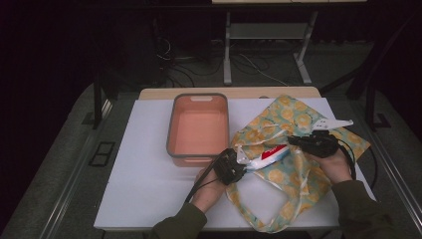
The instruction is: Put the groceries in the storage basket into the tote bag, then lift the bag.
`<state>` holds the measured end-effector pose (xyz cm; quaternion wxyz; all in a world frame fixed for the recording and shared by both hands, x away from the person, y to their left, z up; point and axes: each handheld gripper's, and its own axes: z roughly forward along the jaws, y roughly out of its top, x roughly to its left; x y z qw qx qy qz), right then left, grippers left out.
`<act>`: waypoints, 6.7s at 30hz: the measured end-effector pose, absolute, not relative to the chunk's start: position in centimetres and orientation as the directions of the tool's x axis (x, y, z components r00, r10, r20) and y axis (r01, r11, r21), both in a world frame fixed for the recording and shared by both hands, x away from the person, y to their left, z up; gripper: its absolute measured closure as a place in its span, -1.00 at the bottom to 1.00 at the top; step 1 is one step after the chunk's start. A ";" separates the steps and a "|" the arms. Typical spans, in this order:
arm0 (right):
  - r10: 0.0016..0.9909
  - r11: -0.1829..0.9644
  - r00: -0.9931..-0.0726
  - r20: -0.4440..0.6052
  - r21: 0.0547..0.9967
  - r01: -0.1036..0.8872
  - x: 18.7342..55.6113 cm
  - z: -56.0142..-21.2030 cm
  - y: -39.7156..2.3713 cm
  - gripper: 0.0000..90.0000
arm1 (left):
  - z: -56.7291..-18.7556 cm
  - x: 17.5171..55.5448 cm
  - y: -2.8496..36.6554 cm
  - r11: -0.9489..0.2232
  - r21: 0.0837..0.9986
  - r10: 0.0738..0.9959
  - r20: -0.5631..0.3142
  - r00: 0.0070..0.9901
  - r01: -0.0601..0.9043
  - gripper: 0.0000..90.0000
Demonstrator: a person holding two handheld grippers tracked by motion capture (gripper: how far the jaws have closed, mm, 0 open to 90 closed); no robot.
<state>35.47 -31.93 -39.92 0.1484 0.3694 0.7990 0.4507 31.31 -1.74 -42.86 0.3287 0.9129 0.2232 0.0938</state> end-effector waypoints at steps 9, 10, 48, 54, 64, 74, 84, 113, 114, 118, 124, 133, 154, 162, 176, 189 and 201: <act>0.723 0.320 -0.684 0.095 0.831 0.454 35.4 -39.8 -31.9 0.98 | -41.6 32.2 -3.8 -0.653 0.687 0.466 0.033 0.884 0.318 0.99; 0.723 0.318 -0.684 0.097 0.832 0.454 35.4 -39.8 -31.9 0.98 | -41.4 32.4 -4.2 -0.648 0.692 0.465 0.029 0.885 0.319 0.99; 0.715 0.318 -0.692 0.101 0.834 0.451 35.5 -39.9 -31.9 0.98 | -41.1 34.7 -8.3 -0.570 0.742 0.489 -0.039 0.871 0.353 0.33; 0.715 0.321 -0.692 0.102 0.831 0.454 35.5 -39.9 -31.9 0.98 | -40.7 32.5 -4.7 -0.564 0.748 0.484 -0.043 0.874 0.350 0.19; 0.712 0.330 -0.695 0.100 0.826 0.457 35.4 -40.1 -31.7 0.98 | -42.0 29.6 0.7 -0.573 0.732 0.524 -0.020 0.852 0.369 0.03; 0.708 0.338 -0.699 0.100 0.821 0.460 35.3 -40.2 -31.5 0.98 | -43.5 29.3 3.0 -0.561 0.713 0.580 -0.023 0.814 0.420 -0.04; 0.701 0.352 -0.702 0.122 0.797 0.490 34.5 -40.1 -31.1 0.43 | -44.7 30.5 1.8 -0.550 0.711 0.593 -0.037 0.804 0.438 0.79; 0.571 0.649 -0.820 0.033 0.593 0.476 25.9 -44.0 -27.6 0.63 | -43.9 30.6 2.8 -0.476 0.748 0.564 -0.144 0.813 0.462 0.98; 0.571 0.650 -0.820 0.031 0.593 0.475 26.0 -44.0 -27.6 0.80 | -43.9 30.6 2.8 -0.471 0.750 0.564 -0.150 0.812 0.465 0.98; 0.570 0.656 -0.821 0.011 0.595 0.464 26.3 -43.9 -27.9 0.98 | -43.7 30.5 2.8 -0.456 0.760 0.563 -0.157 0.811 0.464 0.99; 0.578 0.593 -0.816 0.016 0.679 0.433 26.6 -42.4 -28.6 0.99 | -42.4 30.5 3.0 -0.411 0.799 0.553 -0.164 0.817 0.439 0.99; 0.610 0.500 -0.792 -0.001 0.777 0.384 28.4 -40.1 -29.4 0.99 | -39.0 30.3 2.6 -0.320 0.877 0.523 -0.153 0.839 0.359 0.99; 0.693 0.339 -0.718 -0.067 0.909 0.242 31.0 -33.1 -31.1 0.99 | -32.1 32.3 4.5 -0.113 0.962 0.560 -0.144 0.816 0.247 0.99; 0.764 0.276 -0.644 -0.036 0.921 0.275 34.6 -33.0 -32.2 0.99 | -32.0 36.3 3.1 -0.054 0.962 0.602 -0.182 0.778 0.267 0.99; 0.800 0.257 -0.600 0.001 0.903 0.344 38.4 -33.1 -32.7 0.99 | -32.5 40.1 1.3 -0.156 0.919 0.661 -0.175 0.730 0.361 0.98; 0.825 0.272 -0.561 0.063 0.827 0.492 41.3 -37.8 -32.5 0.98 | -34.2 43.1 -0.8 -0.283 0.849 0.725 -0.116 0.679 0.447 0.81; 0.750 0.177 -0.630 0.202 0.856 0.485 38.9 -36.6 -33.6 0.09 | -33.9 41.3 1.3 -0.331 0.844 0.656 -0.116 0.746 0.422 -0.35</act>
